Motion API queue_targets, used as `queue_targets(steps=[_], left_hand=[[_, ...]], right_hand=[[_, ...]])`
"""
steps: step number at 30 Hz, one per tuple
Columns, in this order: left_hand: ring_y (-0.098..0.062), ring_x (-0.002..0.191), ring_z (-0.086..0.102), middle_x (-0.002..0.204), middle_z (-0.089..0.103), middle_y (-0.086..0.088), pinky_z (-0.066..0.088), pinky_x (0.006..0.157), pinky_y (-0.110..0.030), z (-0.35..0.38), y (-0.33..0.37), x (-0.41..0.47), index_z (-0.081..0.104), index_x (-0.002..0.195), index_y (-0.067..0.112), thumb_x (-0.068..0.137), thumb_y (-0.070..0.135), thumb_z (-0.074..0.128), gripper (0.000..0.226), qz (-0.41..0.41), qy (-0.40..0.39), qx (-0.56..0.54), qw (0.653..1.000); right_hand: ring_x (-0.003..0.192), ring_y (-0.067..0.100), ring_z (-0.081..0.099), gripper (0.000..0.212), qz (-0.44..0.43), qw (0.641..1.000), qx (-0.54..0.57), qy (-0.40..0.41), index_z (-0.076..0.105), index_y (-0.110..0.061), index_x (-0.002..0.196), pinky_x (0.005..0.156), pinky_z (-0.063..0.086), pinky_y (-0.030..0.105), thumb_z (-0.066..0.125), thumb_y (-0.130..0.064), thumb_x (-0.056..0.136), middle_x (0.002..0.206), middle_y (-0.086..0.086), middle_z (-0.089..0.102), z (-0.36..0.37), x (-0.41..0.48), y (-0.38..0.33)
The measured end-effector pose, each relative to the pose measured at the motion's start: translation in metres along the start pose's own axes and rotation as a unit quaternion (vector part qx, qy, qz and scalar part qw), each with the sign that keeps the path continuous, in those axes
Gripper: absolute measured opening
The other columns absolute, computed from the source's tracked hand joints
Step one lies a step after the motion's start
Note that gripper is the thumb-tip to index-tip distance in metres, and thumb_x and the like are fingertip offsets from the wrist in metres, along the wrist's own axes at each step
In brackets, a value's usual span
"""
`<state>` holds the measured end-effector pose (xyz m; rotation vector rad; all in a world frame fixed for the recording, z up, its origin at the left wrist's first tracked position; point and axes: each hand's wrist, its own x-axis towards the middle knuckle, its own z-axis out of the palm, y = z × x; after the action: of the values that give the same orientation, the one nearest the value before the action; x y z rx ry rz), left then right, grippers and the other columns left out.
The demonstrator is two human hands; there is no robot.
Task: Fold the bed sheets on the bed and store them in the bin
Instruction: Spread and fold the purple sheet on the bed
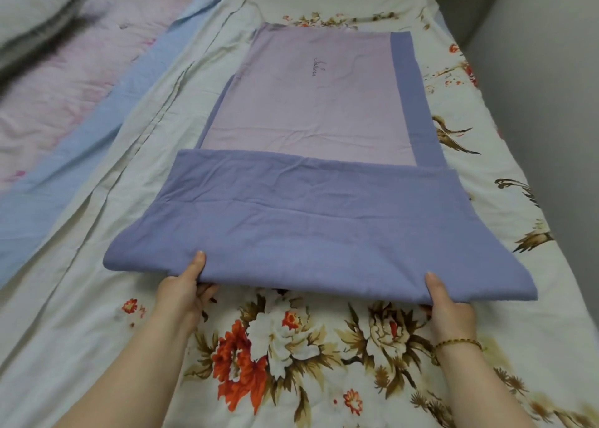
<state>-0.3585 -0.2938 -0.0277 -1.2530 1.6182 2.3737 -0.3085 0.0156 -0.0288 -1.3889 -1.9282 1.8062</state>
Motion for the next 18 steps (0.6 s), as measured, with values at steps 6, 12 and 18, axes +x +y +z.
queue_targets(steps=[6,12,18], left_hand=[[-0.024,0.081,0.062,0.125,0.055,-0.009,0.057,0.056,-0.027,-0.061,-0.053,-0.056,0.040,0.136,0.009,0.092,0.014,0.054,0.047,-0.066,0.005,-0.007,0.998],[-0.003,0.043,0.063,0.053,0.067,0.011,0.050,0.038,-0.019,-0.105,-0.059,-0.095,0.053,0.103,0.013,0.094,0.008,0.049,0.011,-0.054,-0.018,-0.032,0.998],[-0.002,0.044,0.063,0.066,0.068,0.005,0.050,0.039,-0.018,-0.152,-0.057,-0.155,0.048,0.117,0.014,0.093,0.007,0.050,0.026,-0.049,-0.018,-0.016,0.999]], right_hand=[[0.122,0.024,0.044,0.045,-0.002,1.000,0.026,-0.004,0.044,0.005,0.131,0.097,0.031,0.031,0.055,-0.009,0.090,0.135,0.008,0.045,-0.054,-0.053,0.041],[0.118,0.032,0.047,0.044,0.022,0.998,0.061,-0.023,0.047,0.009,0.126,0.102,0.034,0.039,0.058,-0.010,0.088,0.136,0.021,0.046,-0.090,-0.101,0.076],[0.097,0.027,0.048,0.043,0.069,0.993,0.099,-0.006,0.047,0.009,0.126,0.049,0.053,0.025,0.056,-0.008,0.089,0.121,0.013,0.052,-0.127,-0.162,0.087]])
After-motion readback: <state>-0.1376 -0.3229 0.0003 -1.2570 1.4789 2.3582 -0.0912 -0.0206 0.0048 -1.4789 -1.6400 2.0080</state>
